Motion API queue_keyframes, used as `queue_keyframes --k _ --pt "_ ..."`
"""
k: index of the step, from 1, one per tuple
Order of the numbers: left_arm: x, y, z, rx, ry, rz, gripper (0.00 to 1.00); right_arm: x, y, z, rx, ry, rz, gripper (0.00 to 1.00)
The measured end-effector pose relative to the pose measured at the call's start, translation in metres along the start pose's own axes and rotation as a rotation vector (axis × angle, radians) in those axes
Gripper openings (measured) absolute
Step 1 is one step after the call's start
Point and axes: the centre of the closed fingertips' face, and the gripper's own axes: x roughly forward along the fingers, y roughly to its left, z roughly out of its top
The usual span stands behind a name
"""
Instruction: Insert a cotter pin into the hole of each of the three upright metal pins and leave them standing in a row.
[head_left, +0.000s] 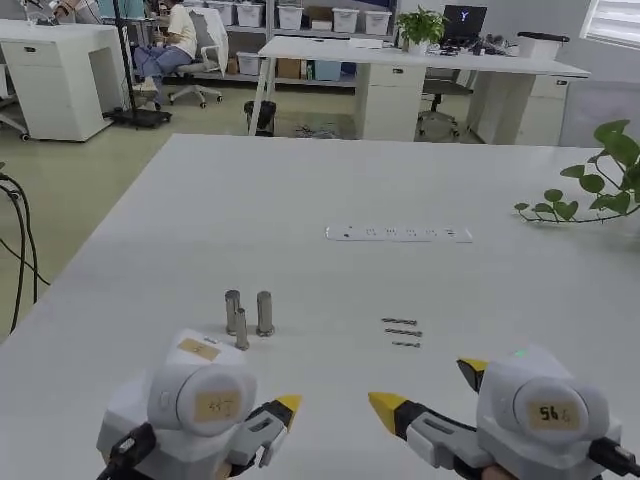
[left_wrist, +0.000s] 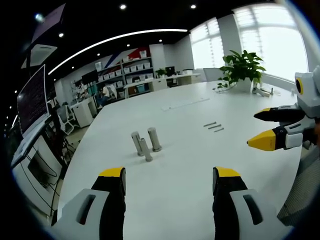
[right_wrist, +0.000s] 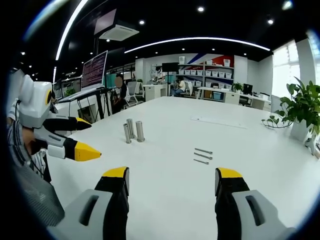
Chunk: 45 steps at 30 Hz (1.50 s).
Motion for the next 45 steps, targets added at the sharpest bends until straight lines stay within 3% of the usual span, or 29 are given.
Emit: queue_keyframes --k 9,33,40,42,45 --pt "0.0 0.002 0.0 -0.027 -0.003 0.003 0.69 0.001 0.0 0.0 0.008 0.0 0.003 0.68" --pt "0.0 0.002 -0.003 -0.028 0.006 0.006 0.68 0.001 0.003 -0.002 -0.001 0.007 0.014 0.67" --pt "0.0 0.003 -0.001 -0.025 -0.003 0.005 0.67 0.0 0.003 0.0 0.001 0.003 0.016 0.67" --pt "0.0 0.003 -0.001 -0.02 -0.003 0.006 0.67 -0.003 0.002 0.006 0.007 -0.019 0.018 0.67" --pt "0.001 -0.001 -0.003 -0.025 0.006 -0.026 0.65 -0.006 0.002 0.008 0.032 -0.017 0.024 0.67"
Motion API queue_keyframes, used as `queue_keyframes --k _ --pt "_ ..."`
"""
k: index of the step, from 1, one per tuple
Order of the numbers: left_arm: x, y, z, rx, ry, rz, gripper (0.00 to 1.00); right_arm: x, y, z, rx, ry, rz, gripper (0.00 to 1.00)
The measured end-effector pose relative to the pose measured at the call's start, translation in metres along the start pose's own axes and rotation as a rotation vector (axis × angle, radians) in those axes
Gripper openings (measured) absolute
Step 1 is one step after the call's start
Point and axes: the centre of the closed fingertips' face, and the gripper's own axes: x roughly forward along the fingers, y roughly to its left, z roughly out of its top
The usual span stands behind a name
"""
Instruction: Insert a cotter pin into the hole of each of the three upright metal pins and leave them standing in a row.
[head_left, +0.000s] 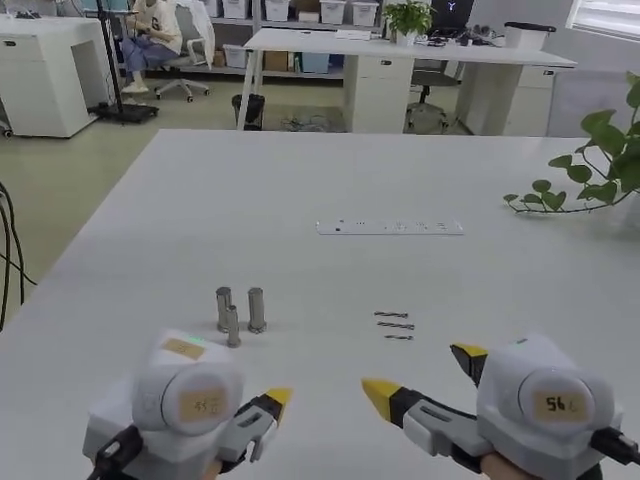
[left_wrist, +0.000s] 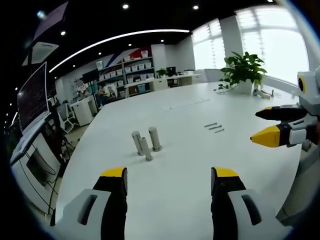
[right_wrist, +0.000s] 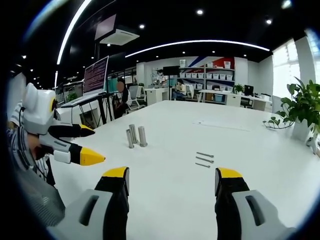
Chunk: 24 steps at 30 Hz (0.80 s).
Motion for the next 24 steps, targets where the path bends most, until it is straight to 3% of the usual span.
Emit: queue_keyframes --k 2,5,7,9,14,22,24 --pt "0.001 -0.002 -0.001 -0.006 0.0 -0.011 0.62 -0.003 0.002 0.006 0.024 -0.014 0.013 0.68" --pt "0.001 -0.003 -0.008 0.01 0.032 -0.025 0.61 -0.006 0.002 0.012 0.01 -0.025 0.021 0.68" --pt "0.0 -0.001 -0.008 0.004 0.04 -0.02 0.6 -0.008 0.004 0.011 0.026 -0.005 0.051 0.68" --pt "0.0 -0.001 -0.004 -0.028 0.036 -0.035 0.59 -0.011 0.002 0.01 0.015 0.007 0.058 0.67" --pt "0.004 0.011 0.012 0.021 0.017 -0.032 0.55 -0.02 -0.003 0.015 0.029 0.006 0.068 0.63" --pt "0.029 0.029 0.022 0.07 0.021 -0.04 0.45 -0.019 -0.001 0.018 0.045 0.012 0.099 0.59" --pt "0.038 0.033 0.022 0.08 0.028 -0.039 0.43 -0.017 0.008 0.017 0.075 0.02 0.157 0.59"
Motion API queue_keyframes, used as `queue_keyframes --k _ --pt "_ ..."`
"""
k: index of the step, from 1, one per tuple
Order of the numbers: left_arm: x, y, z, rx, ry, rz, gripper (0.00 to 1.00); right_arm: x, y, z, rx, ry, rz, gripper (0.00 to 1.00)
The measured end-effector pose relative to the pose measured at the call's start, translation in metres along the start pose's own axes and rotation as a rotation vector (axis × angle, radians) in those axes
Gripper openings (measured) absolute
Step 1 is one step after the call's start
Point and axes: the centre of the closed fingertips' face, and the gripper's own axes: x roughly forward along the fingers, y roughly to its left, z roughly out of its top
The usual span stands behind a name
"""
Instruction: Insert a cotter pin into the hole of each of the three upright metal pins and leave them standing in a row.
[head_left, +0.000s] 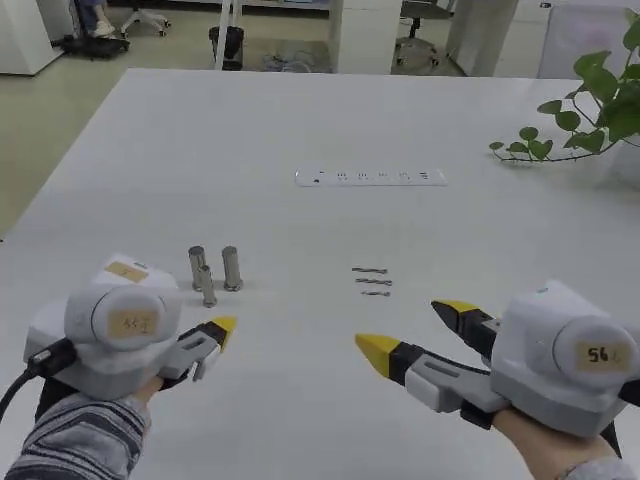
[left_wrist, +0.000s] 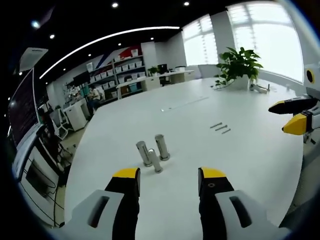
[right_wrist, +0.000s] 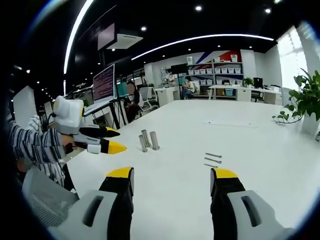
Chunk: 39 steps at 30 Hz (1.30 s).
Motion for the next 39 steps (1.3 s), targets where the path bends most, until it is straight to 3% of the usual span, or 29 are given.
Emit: queue_keyframes --k 7,13,16,19,23,30,39 --pt "0.025 0.009 -0.001 0.019 0.026 -0.001 0.37 0.01 -0.001 0.002 -0.015 0.003 0.021 0.58" --pt "0.046 0.016 -0.002 0.02 0.042 -0.01 0.33 0.02 -0.012 0.001 -0.001 0.01 0.012 0.58" --pt "0.057 0.02 -0.006 -0.003 0.053 -0.014 0.29 0.023 -0.014 0.0 0.038 0.007 0.016 0.58" --pt "0.067 0.022 -0.01 -0.028 0.063 -0.028 0.24 0.027 -0.012 0.001 0.03 0.009 0.022 0.58" --pt "0.074 0.022 -0.012 -0.033 0.068 -0.042 0.17 0.03 -0.014 -0.001 0.043 0.01 0.024 0.58" --pt "0.084 0.023 -0.016 -0.04 0.077 -0.045 0.14 0.03 -0.019 -0.009 0.073 0.03 0.018 0.57" --pt "0.087 0.022 -0.018 -0.038 0.082 -0.056 0.06 0.029 -0.023 -0.011 0.093 0.029 0.0 0.56"
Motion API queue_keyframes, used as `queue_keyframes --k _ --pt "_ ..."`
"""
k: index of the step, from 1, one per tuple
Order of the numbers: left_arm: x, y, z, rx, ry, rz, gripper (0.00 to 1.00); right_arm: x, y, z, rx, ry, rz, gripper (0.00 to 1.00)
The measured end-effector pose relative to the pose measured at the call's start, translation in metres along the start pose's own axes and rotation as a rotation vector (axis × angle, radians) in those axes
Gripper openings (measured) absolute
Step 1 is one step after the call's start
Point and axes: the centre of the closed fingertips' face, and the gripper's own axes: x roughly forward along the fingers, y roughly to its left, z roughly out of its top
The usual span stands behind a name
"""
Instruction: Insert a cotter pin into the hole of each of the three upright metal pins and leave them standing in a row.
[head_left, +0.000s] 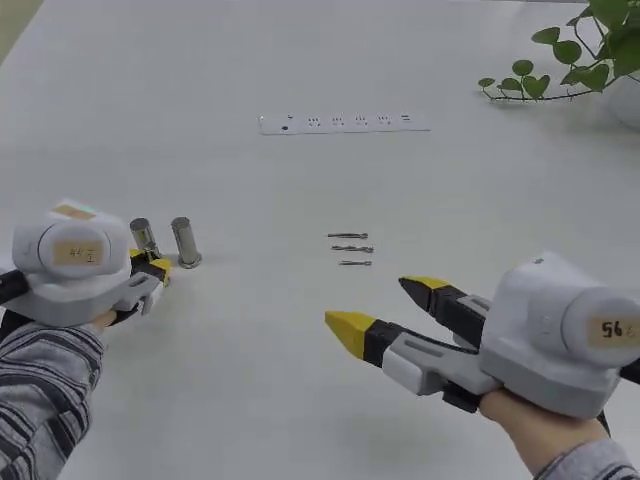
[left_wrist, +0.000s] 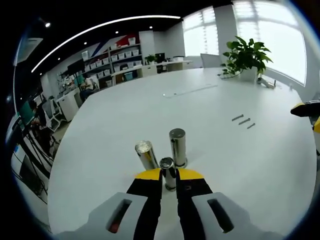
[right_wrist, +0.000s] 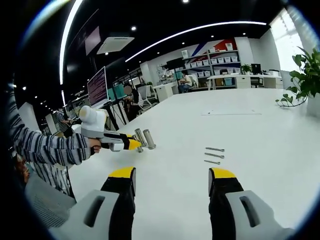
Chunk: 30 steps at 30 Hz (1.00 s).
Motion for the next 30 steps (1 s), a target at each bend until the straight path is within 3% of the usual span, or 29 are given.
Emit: queue_keyframes --k 8,14,26,30 --pt "-0.006 -0.006 -0.002 0.015 0.004 -0.028 0.05 -0.001 0.001 -0.002 -0.008 0.006 -0.003 0.55" --pt "-0.012 -0.021 0.001 0.028 0.003 -0.063 0.05 -0.002 0.002 -0.002 -0.012 0.005 -0.001 0.54" --pt "-0.016 -0.077 0.002 0.046 0.01 -0.186 0.05 -0.009 -0.001 0.002 -0.012 -0.006 -0.011 0.53" --pt "-0.014 -0.091 0.002 0.051 0.009 -0.218 0.05 -0.011 -0.001 0.002 -0.011 -0.005 -0.013 0.53"
